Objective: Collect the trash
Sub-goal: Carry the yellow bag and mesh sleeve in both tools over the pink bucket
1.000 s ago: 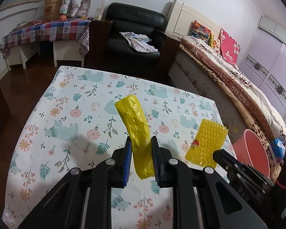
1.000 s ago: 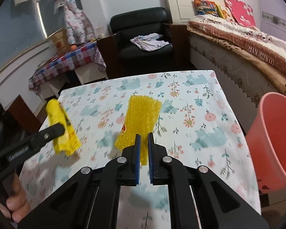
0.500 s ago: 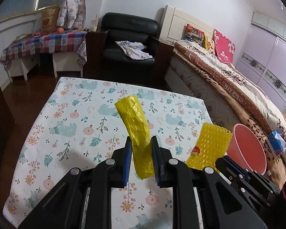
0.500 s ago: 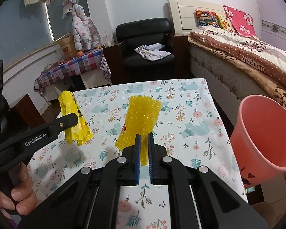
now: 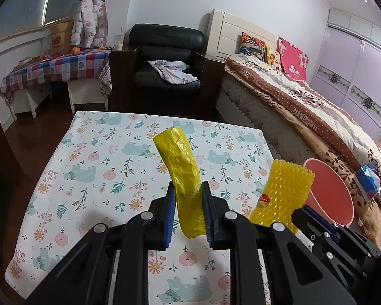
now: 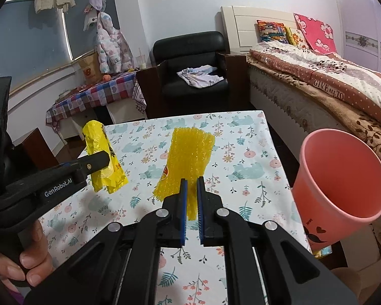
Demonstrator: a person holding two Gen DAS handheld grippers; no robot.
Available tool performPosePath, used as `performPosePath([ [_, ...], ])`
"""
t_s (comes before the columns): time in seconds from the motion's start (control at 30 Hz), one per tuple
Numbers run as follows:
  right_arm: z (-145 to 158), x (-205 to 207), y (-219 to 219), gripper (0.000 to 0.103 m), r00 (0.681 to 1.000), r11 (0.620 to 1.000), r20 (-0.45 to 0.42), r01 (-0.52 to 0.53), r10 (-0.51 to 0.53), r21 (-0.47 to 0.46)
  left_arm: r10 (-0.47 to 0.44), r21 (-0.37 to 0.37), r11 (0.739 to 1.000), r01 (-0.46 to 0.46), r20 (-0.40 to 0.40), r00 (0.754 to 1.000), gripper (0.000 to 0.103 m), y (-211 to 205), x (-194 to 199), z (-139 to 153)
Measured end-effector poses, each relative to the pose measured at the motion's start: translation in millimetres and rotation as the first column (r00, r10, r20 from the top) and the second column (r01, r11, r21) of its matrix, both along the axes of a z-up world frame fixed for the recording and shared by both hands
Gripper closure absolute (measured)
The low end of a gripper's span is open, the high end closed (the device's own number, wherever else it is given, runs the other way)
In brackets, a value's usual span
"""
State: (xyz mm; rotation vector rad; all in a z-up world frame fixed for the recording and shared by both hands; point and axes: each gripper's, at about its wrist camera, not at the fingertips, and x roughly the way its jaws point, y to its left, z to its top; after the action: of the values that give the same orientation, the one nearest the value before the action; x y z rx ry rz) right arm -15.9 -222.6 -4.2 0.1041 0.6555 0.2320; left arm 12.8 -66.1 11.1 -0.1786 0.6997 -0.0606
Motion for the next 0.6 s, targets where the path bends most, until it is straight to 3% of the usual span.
performPosePath([
  [0.6,0.9,-2.6,-27.9,0.096,0.999,0.998,0.016,0.052,-0.052,0.033,-0.035,0.045,0.998,0.035,-0.009,0.999,0.084,-25.4,1.9,-3.9],
])
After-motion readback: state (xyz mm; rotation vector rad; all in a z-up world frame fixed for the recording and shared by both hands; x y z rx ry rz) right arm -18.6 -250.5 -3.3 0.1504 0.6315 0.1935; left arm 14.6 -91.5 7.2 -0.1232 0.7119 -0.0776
